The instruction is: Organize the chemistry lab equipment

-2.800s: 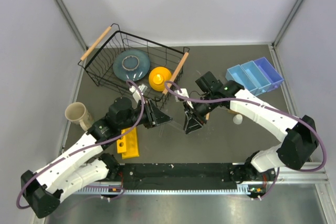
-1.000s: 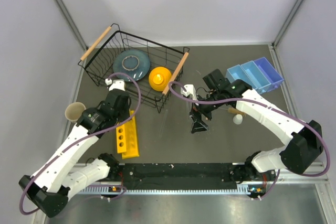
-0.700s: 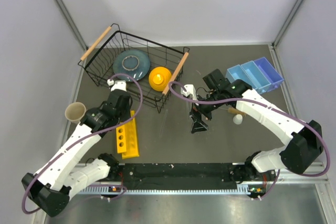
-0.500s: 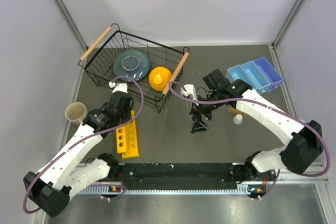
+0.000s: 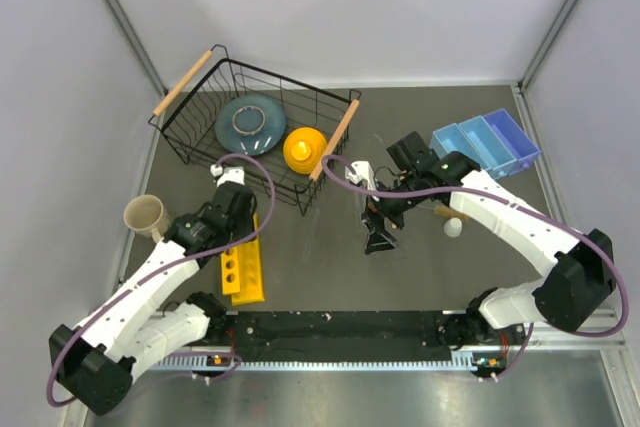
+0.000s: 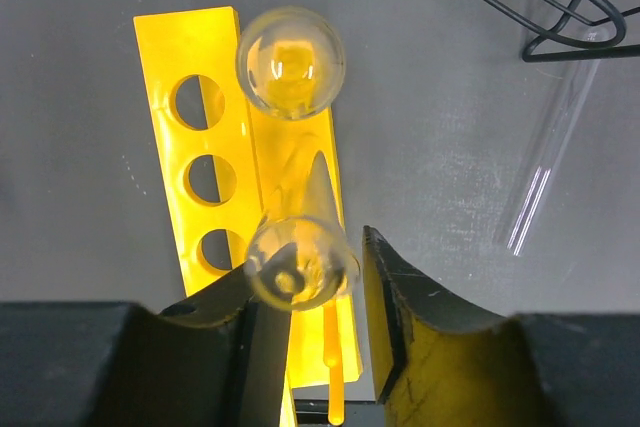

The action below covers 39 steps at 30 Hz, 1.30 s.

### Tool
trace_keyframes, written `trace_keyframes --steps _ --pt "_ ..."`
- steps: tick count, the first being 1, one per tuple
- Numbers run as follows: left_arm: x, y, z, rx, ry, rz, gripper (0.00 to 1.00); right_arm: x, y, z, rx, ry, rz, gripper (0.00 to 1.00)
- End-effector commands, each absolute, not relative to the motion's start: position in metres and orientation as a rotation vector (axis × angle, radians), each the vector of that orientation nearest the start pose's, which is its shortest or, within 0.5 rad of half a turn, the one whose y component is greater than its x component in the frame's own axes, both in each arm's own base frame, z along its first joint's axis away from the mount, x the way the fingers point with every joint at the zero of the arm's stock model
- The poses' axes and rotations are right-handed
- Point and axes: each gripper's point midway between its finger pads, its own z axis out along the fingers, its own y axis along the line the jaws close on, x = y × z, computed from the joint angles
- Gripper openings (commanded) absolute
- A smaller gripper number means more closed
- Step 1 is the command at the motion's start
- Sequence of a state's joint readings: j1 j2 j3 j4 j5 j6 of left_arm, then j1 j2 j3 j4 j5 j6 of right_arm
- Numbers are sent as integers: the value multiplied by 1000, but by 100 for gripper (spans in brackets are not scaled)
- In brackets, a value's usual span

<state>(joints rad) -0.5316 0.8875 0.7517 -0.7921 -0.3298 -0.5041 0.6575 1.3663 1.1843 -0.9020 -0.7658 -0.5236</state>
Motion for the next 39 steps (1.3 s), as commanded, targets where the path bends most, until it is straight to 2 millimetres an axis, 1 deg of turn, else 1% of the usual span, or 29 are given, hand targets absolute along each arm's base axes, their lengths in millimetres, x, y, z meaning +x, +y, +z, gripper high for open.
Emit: trace_keyframes --steps 1,2,5,7,8,9,10,12,13,15,16,18,19,21,23,24,25,26,28,29,31,32,33,34,35,36,37,39 --pt "218 -84 138 -151 2373 -98 41 162 260 188 -1605 1900 1065 99" --pt "217 -84 139 -155 2373 -100 46 163 259 188 -1602 1904 1064 99" --pt "216 -84 148 -167 2358 -114 52 163 259 188 -1601 1900 1062 99" --pt "214 -82 155 -174 2349 -121 58 164 258 189 -1599 1900 1059 99" --pt "215 -82 162 -177 2334 -132 60 165 258 189 -1596 1903 1055 99" --pt "214 -82 167 -180 2320 -140 66 166 257 189 -1591 1908 1047 99" --pt "212 -80 171 -183 2318 -140 69 168 256 190 -1586 1904 1039 99" --pt "210 -78 185 -191 2284 -159 75 171 254 192 -1575 1907 1023 99" --pt "210 -77 189 -195 2272 -159 80 174 252 193 -1561 1914 1009 99" --pt "206 -74 202 -202 2242 -178 85 181 249 193 -1535 1930 977 99" --pt "204 -73 206 -202 2233 -187 89 187 247 194 -1511 1932 954 99" --pt "199 -72 218 -206 2199 -216 94 196 243 194 -1456 1962 915 99" --pt "197 -72 222 -202 2189 -233 99 206 240 196 -1404 1976 902 99" --pt "193 -72 233 -199 2151 -272 99 218 235 196 -1333 2003 860 99" --pt "189 -75 240 -186 2130 -316 99 237 227 196 -1211 2043 809 99" --pt "186 -75 245 -190 2107 -344 99 243 226 196 -1169 2054 798 99" --pt "185 -76 246 -189 2100 -358 99 248 224 193 -1095 2097 801 99" --pt "182 -79 247 -179 2096 -385 99 254 223 186 -1055 2124 795 99" --pt "179 -81 251 -176 2077 -417 98 253 226 179 -1018 2168 838 99" --pt "178 -81 251 -174 2076 -425 99 248 229 174 -1016 2180 881 99" --pt "175 -82 250 -176 2072 -449 99 251 234 168 -963 2205 921 99" --pt "173 -83 251 -180 2067 -460 99 250 235 161 -938 2226 927 98" --pt "171 -83 252 -187 2059 -478 99 257 238 159 -902 2217 925 98" --pt "170 -84 249 -187 2059 -485 98 262 236 154 -814 2261 908 95" --pt "168 -83 251 -190 2041 -500 99 261 233 142 -736 2316 905 94" --pt "167 -84 251 -199 2037 -512 99 265 232 136 -667 2339 888 92" --pt "167 -84 250 -202 2031 -519 99 270 229 124 -550 2379 862 88" --pt "164 -83 253 -205 2005 -537 99 270 231 116 -497 2394 870 80"
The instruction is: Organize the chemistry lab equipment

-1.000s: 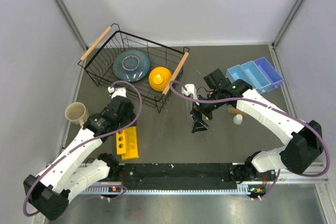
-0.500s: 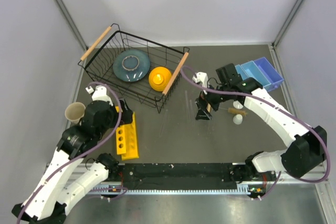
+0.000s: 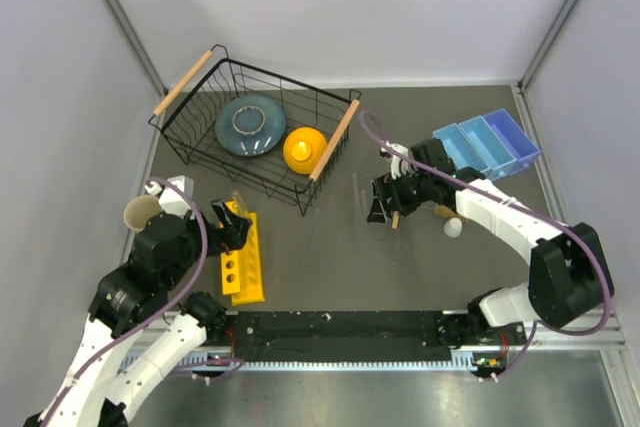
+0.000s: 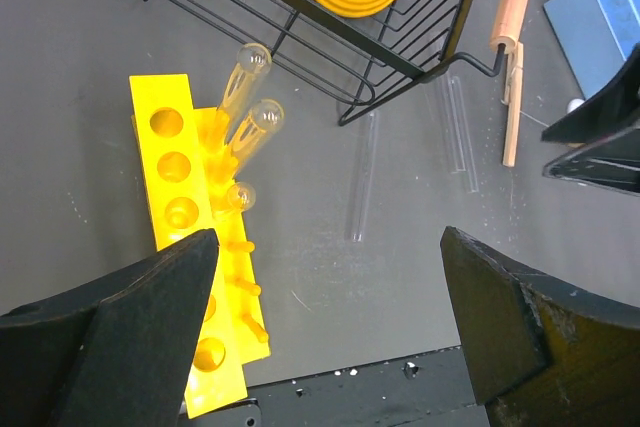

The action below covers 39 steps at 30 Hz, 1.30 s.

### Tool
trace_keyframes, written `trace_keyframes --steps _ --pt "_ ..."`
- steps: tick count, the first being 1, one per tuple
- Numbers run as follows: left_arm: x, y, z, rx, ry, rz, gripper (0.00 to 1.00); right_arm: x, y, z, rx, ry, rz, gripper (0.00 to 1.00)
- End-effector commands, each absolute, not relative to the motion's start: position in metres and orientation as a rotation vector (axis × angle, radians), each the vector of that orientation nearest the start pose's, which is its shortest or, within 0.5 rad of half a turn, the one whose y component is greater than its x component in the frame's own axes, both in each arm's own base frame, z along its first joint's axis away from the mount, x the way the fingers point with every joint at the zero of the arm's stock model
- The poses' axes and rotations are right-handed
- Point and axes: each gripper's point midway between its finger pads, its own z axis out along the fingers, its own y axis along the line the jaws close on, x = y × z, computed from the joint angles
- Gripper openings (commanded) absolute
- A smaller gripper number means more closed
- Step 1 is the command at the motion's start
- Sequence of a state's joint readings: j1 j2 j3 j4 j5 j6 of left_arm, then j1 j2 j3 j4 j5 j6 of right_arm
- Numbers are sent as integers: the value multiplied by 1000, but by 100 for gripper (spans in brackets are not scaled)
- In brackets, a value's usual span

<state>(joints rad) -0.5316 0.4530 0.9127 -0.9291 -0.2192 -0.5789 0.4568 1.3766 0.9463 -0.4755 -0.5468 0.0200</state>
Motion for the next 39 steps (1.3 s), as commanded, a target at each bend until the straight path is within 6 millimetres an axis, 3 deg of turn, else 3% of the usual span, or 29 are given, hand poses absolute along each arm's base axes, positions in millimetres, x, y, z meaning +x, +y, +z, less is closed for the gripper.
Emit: trace_keyframes --steps 1,7,8,14,17,30,39 --pt "163 -82 252 -206 2000 -538 98 272 232 108 -472 2412 857 73" --pt "159 -75 250 -212 1982 -521 98 284 247 87 -487 2506 746 48" --pt "158 -74 248 -213 1986 -516 98 281 245 72 -492 2569 708 47" --pt "153 -69 237 -225 1983 -511 98 284 245 48 -534 2636 544 42" --pt "149 -67 230 -237 1978 -519 98 288 243 45 -531 2638 498 42" --pt "149 -67 235 -230 1937 -535 98 292 233 25 -541 2701 374 36" --pt "150 -67 235 -226 1935 -536 98 299 218 20 -536 2695 240 22"
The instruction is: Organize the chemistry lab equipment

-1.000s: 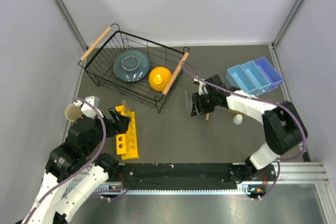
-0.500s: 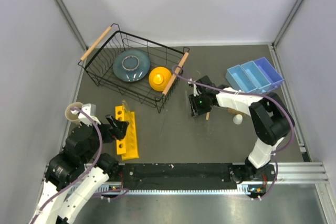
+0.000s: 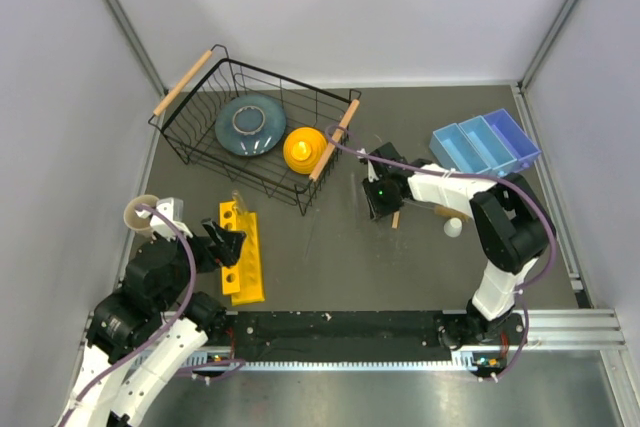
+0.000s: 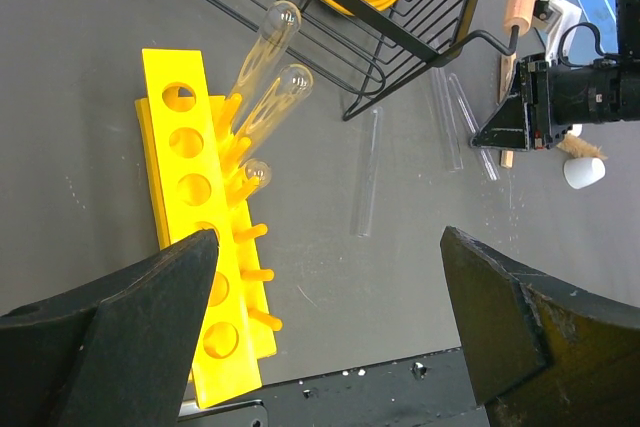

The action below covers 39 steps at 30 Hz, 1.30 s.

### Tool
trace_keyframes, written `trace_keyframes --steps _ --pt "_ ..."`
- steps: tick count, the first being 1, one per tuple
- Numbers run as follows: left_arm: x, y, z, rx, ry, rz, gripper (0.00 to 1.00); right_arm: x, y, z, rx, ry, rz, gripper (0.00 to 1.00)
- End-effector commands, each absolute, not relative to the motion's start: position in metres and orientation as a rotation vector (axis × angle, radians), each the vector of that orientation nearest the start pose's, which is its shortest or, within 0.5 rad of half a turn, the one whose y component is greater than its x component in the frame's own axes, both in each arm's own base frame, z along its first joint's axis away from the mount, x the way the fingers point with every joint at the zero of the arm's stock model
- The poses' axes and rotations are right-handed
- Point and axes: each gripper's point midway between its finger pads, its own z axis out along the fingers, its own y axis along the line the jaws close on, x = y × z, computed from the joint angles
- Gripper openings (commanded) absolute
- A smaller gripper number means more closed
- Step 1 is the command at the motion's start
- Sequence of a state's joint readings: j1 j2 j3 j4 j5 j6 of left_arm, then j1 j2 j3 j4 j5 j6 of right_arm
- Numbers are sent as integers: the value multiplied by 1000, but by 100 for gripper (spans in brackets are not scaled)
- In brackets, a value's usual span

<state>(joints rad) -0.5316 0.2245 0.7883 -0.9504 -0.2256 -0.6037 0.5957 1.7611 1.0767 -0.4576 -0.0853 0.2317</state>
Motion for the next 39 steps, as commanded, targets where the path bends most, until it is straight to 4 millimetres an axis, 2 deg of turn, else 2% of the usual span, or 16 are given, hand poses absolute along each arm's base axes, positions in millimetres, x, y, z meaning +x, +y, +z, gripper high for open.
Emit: trace_keyframes --steps 1,5,9,15,17,23,29,35,39 --pt "150 -67 234 -227 1938 -535 99 300 218 21 -536 2695 241 20" --pt "150 -69 234 -223 1940 -538 99 302 218 23 -543 2693 242 16" --pt "149 -70 234 -222 1947 -545 98 301 223 30 -535 2697 322 14" --pt "148 -74 233 -228 1951 -576 99 300 232 56 -528 2635 466 13" --pt "146 -80 232 -227 1960 -615 99 302 232 68 -517 2600 498 13" --pt "144 -97 227 -233 1976 -727 98 298 231 83 -517 2548 576 13" --pt "146 -114 234 -241 1947 -854 98 294 231 99 -536 2486 614 13" --pt "145 -136 246 -223 1924 -1008 99 283 233 117 -577 2407 681 13" --pt "147 -143 241 -242 1942 -1044 99 275 234 126 -607 2369 725 13"
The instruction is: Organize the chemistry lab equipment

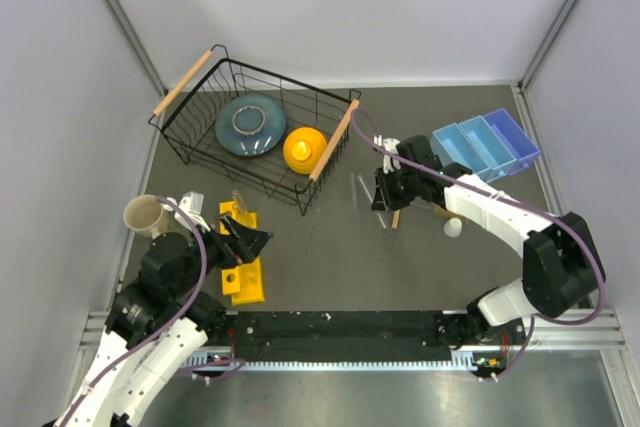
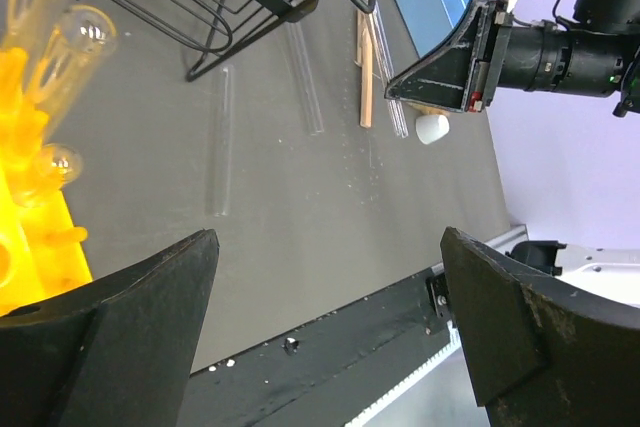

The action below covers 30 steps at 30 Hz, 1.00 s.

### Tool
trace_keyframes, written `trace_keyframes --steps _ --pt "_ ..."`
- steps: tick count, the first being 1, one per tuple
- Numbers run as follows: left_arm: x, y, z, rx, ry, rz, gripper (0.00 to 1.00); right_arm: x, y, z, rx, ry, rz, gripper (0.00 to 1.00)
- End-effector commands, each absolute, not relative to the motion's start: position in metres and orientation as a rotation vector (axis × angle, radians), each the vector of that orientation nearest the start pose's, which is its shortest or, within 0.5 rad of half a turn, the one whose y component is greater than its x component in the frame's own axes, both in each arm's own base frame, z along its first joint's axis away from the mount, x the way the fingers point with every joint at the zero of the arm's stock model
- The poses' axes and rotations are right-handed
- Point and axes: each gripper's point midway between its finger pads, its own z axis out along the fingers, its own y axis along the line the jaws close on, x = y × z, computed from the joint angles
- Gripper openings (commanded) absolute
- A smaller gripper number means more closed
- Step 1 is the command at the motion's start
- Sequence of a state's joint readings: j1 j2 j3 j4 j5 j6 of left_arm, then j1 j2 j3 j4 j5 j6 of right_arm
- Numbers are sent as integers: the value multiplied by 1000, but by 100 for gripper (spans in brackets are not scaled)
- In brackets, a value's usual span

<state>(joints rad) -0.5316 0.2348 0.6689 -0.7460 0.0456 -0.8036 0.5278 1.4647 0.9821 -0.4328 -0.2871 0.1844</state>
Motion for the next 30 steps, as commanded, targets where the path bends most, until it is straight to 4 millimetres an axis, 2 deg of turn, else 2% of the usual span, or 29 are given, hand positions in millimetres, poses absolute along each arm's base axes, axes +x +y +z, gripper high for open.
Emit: trace_keyframes --steps 1,15,30 --pt "147 -145 241 -246 1945 -1059 98 274 234 127 -612 2360 728 13" --pt "152 -163 246 -203 1941 -1145 99 255 235 146 -697 2264 805 13" --pt "156 -174 246 -145 1959 -1167 98 240 242 153 -773 2223 897 13"
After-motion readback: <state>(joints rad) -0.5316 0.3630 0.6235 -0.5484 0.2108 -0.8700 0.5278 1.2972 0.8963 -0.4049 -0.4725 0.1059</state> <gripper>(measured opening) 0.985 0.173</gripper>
